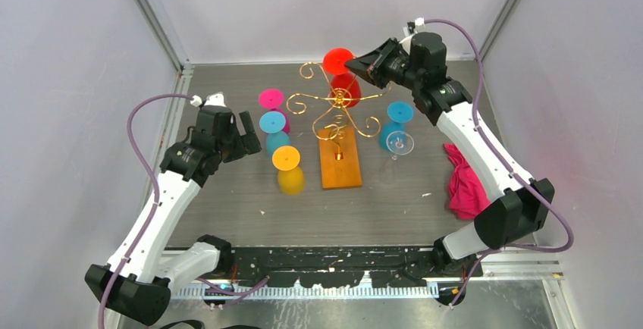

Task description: Place the wine glass upside down on the wine glass rack

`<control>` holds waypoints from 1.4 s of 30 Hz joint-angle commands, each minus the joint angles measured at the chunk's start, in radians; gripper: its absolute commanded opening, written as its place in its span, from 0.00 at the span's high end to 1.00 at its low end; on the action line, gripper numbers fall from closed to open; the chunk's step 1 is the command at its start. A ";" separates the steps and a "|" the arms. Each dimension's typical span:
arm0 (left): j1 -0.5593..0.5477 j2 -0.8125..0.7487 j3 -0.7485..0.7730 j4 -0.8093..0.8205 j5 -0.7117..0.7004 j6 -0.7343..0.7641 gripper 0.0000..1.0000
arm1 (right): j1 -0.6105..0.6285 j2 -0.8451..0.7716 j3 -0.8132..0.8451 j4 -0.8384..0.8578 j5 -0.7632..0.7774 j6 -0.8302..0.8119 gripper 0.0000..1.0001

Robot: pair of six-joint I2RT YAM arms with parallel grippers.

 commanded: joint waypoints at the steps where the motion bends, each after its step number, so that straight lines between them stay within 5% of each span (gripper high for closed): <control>1: -0.011 -0.022 0.009 0.043 0.002 -0.012 0.09 | 0.001 -0.070 -0.014 0.020 0.004 -0.018 0.99; 42: -0.028 0.004 0.028 0.039 -0.023 0.022 0.09 | -0.062 -0.081 -0.031 0.033 0.038 -0.021 0.99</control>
